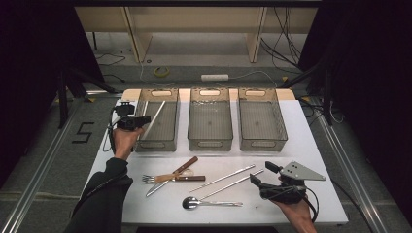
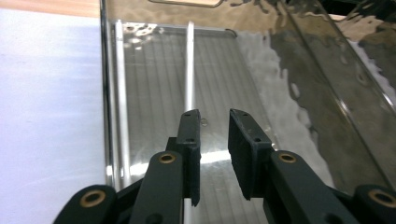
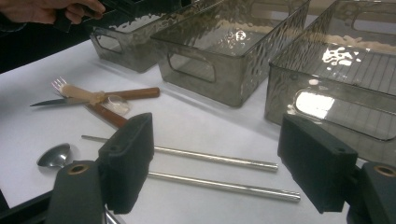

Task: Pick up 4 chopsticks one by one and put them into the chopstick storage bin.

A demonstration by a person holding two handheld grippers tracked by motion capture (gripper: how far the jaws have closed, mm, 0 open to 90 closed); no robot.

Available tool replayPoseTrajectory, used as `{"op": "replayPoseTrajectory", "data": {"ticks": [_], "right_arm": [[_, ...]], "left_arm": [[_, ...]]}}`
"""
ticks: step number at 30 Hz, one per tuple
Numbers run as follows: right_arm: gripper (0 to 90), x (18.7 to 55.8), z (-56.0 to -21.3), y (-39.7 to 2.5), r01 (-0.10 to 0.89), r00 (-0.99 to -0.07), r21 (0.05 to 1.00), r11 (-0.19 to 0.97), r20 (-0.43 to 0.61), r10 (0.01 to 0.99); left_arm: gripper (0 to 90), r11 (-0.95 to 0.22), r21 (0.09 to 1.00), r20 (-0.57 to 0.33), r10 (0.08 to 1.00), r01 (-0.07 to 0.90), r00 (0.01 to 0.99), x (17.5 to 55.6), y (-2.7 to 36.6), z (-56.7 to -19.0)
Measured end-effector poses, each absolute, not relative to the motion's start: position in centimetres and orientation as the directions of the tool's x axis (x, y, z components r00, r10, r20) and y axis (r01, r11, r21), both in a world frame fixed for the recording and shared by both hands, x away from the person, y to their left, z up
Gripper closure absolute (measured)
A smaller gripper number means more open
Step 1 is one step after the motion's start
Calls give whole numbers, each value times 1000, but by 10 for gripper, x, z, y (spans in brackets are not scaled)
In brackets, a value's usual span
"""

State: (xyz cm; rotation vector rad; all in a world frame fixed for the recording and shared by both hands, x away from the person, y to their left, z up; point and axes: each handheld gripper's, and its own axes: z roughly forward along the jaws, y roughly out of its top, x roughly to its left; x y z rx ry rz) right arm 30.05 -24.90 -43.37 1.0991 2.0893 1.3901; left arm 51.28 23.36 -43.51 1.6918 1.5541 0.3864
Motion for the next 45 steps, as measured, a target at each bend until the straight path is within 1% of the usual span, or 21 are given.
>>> {"op": "replayPoseTrajectory", "data": {"ticks": [2,4,6,9,12,18,27,33,36,45], "right_arm": [[279,301,-434,-250,390,-612,900,196,94,785],[279,301,-434,-250,390,-613,900,197,94,785],[279,301,-434,-249,389,-613,900,197,94,784],[279,300,-434,-249,388,-618,900,201,92,781],[279,301,-433,-249,387,-619,900,202,92,780],[279,300,-431,-249,377,-623,903,205,83,778],[279,299,-431,-249,376,-630,903,209,83,772],[278,299,-431,-249,376,-631,903,209,84,771],[278,299,-431,-248,376,-633,902,212,83,769],[277,299,-431,-249,383,-631,899,211,87,771]], "left_arm": [[698,57,724,-288,931,687,226,509,232,-432],[621,65,733,-309,919,677,246,503,230,-428],[564,62,742,-325,904,668,278,496,228,-424],[481,36,762,-326,884,647,334,482,222,-419],[427,-16,776,-289,879,631,378,470,214,-415],[383,-67,813,-262,845,579,466,446,197,-401],[336,-164,817,-233,783,553,576,425,165,-396],[313,-225,806,-218,746,547,629,414,148,-397],[304,-279,791,-195,728,544,657,411,140,-399],[297,-334,768,-190,696,546,692,403,123,-405]]}}
